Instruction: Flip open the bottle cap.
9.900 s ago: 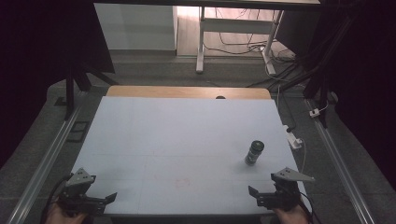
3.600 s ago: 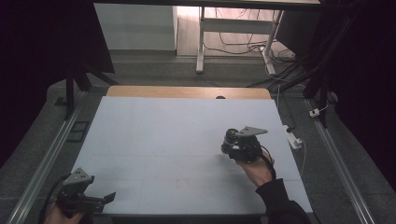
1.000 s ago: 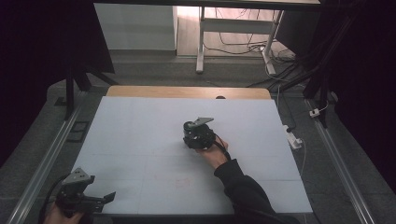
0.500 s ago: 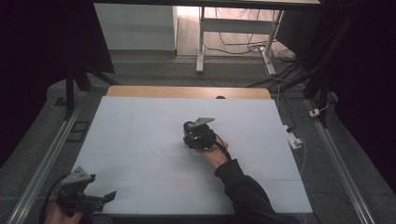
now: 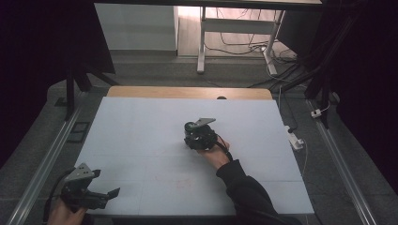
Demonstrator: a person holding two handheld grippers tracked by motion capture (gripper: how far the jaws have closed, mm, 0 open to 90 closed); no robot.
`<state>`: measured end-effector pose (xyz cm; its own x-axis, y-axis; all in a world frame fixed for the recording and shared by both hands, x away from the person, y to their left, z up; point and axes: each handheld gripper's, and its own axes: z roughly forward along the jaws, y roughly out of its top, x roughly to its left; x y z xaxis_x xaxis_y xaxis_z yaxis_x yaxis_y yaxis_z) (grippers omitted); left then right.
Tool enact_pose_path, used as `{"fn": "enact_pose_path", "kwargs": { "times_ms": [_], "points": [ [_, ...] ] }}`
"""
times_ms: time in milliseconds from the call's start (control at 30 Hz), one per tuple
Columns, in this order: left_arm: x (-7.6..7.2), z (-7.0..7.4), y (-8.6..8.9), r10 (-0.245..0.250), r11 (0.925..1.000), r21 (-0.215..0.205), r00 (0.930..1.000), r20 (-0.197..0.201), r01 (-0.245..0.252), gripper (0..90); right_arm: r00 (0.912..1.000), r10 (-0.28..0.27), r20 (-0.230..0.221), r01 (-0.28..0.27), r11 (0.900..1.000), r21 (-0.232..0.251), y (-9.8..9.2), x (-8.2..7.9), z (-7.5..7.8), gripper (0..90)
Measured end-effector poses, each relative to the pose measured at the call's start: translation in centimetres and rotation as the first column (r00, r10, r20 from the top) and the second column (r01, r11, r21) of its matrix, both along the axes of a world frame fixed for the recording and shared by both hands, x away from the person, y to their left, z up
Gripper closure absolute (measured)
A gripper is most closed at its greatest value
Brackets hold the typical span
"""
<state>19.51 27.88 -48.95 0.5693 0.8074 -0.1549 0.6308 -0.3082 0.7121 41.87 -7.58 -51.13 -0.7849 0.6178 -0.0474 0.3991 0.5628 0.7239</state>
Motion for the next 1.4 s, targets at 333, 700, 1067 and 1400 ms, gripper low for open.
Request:
{"fn": "enact_pose_path", "kwargs": {
  "times_ms": [333,700,1067,1400],
  "points": [
    [1.9,0.3,-1.8,-0.064,0.9979,-0.002,0.9976,0.026,0.064,0.0,1.0,0.003,-0.004,-0.003,1.0,-0.003,0.0,0.1,0.0,52.3],
    [4.4,0.5,-3.2,-0.1,0.9939,-0.044,0.9944,0.034,0.101,0.0,1.0,0.001,-0.009,-0.001,1.0,-0.003,0.1,0.1,0.1,52.3],
    [7.8,0.8,-4.8,-0.121,0.9919,-0.032,0.9904,0.067,0.123,0.0,1.0,0.003,-0.008,-0.003,1.0,-0.005,0.1,0.1,0.1,52.3],
    [10.3,1.2,-7.0,-0.153,0.9882,0.007,0.9851,0.078,0.153,0.0,1.0,0.006,-0.008,-0.006,1.0,-0.007,0.1,0.1,0.1,52.2]
  ]
}}
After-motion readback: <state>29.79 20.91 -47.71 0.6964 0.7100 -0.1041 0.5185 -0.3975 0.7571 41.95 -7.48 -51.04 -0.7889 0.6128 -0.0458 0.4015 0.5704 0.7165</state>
